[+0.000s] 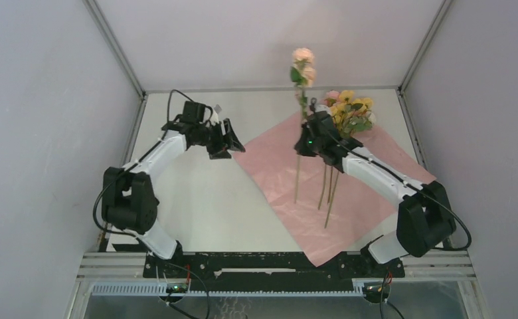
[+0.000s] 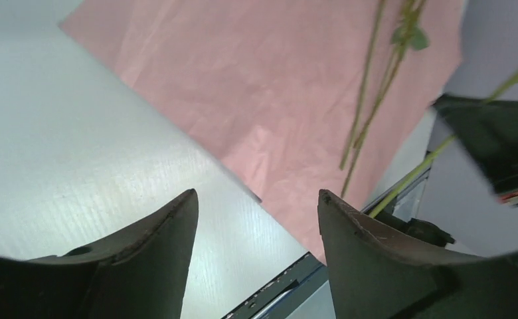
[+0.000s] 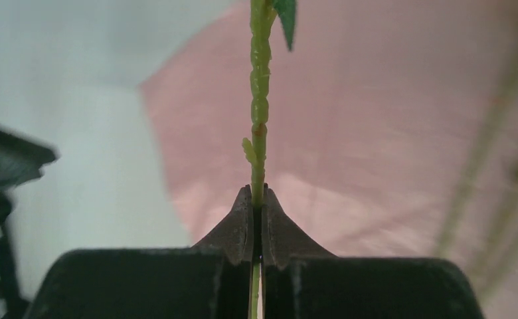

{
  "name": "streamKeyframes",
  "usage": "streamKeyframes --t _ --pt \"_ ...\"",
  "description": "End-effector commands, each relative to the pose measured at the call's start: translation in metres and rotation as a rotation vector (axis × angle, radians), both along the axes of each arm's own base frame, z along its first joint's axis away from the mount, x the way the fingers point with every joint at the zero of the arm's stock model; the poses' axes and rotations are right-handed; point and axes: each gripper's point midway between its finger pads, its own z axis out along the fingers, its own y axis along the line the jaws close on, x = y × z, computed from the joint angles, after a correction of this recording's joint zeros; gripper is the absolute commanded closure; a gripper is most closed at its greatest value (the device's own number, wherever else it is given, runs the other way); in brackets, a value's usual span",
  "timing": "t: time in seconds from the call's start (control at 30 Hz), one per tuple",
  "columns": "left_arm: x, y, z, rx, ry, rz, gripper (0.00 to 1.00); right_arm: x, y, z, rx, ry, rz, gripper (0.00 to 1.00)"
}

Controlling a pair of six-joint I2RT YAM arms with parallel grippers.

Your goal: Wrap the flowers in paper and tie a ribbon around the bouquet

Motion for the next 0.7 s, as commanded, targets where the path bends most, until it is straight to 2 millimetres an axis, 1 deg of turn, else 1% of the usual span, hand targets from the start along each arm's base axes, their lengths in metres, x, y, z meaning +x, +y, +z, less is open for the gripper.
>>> streamKeyframes --t 0.0,0.07,0.1,0.13,0.17,0.2,0.23,0.27,0.33,0.47,0.57,0.63,0.67 --pt "-0.019 -0.023 -0.046 0.073 0.137 -0.024 0.28 -0.006 -0.096 -0.027 -0.193 0.071 -0.173 1.00" --pt "-0.027 -0.036 -0.065 0.089 0.194 -0.052 0.27 -0.005 -0.117 -0.040 -0.234 0.103 -0.191 1.00" --pt "-0.032 -0.042 -0.073 0.100 0.214 -0.066 0.27 -0.003 -0.124 -0.045 -0.257 0.115 -0.191 0.94" --pt "-0.035 -0.046 -0.079 0.111 0.230 -0.074 0.27 -0.001 -0.131 -0.052 -0.280 0.129 -0.195 0.82" --pt "-0.039 -0.050 -0.085 0.120 0.246 -0.084 0.26 0.000 -0.139 -0.058 -0.302 0.148 -0.209 0.64" --pt "-0.042 -0.053 -0.090 0.125 0.259 -0.090 0.26 0.001 -0.147 -0.063 -0.319 0.175 -0.229 0.50" --pt "-0.046 -0.055 -0.096 0.132 0.272 -0.094 0.26 0.000 -0.156 -0.067 -0.334 0.203 -0.257 0.42" --pt "-0.049 -0.057 -0.100 0.135 0.283 -0.096 0.26 0.000 -0.164 -0.068 -0.348 0.221 -0.293 0.38" --pt "-0.056 -0.059 -0.109 0.143 0.297 -0.098 0.26 -0.002 -0.176 -0.068 -0.373 0.233 -0.334 0.33" --pt "-0.068 -0.060 -0.123 0.156 0.330 -0.102 0.26 -0.006 -0.184 -0.058 -0.380 0.220 -0.356 0.30" --pt "-0.066 -0.066 -0.128 0.139 0.340 -0.107 0.26 -0.009 -0.196 -0.053 -0.372 0.224 -0.395 0.29" --pt "-0.061 -0.071 -0.130 0.120 0.338 -0.106 0.26 -0.009 -0.207 -0.053 -0.353 0.231 -0.427 0.28" --pt "-0.057 -0.073 -0.130 0.118 0.327 -0.104 0.26 -0.009 -0.209 -0.055 -0.324 0.241 -0.430 0.27"
